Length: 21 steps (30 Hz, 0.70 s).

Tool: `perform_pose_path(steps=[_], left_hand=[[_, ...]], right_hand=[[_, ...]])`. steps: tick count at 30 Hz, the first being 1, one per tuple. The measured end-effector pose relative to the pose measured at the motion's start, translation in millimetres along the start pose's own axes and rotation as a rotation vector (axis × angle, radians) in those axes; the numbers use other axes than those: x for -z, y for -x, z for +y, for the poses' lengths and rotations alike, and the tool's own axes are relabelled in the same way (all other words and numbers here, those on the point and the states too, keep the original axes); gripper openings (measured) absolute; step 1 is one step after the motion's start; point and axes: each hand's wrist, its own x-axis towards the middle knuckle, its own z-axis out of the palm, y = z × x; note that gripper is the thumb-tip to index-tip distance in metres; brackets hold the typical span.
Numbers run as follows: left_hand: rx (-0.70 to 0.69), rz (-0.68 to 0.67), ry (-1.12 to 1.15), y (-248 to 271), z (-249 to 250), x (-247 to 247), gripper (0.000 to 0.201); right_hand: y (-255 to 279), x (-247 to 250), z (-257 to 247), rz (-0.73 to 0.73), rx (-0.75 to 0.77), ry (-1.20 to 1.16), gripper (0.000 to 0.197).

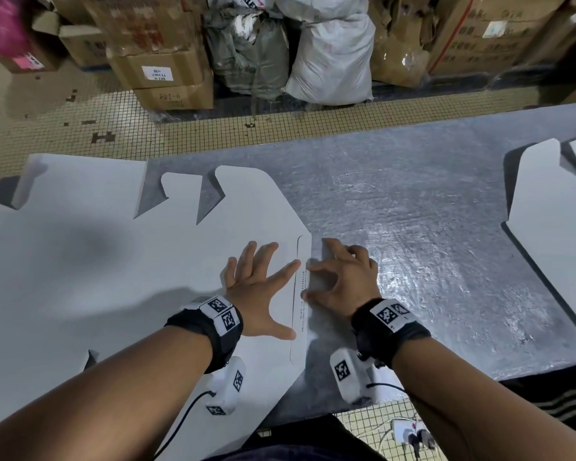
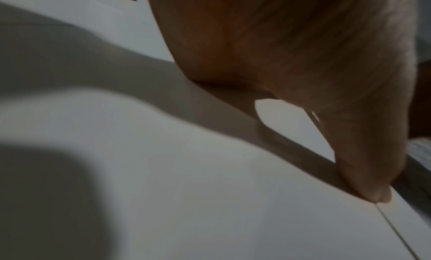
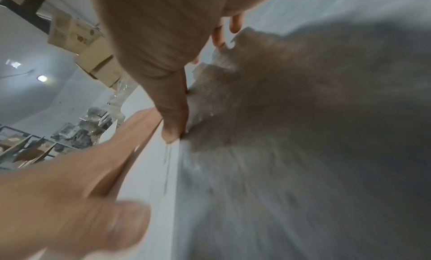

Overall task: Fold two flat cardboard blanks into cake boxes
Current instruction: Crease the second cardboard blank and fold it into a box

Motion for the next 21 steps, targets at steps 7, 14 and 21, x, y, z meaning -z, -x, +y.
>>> perform_pose_path(steps=[7, 14, 21], left_hand=[[0.002, -0.009, 0.003, 0.5, -0.2, -0.4, 0.126], [0.003, 0.028, 0.011, -0.9, 0.6, -0.9, 0.129], [0.003, 0.037, 0.027, 0.5, 0.7, -0.8, 0.130]], right_hand=[[-10.6, -6.9, -1.4, -0.006, -0.021, 0.001, 0.041], [-47.4, 14.1, -8.3, 0.015, -0.200, 0.036, 0.035], [-61.6, 17.2, -4.4, -0.054, -0.226, 0.027, 0.030]])
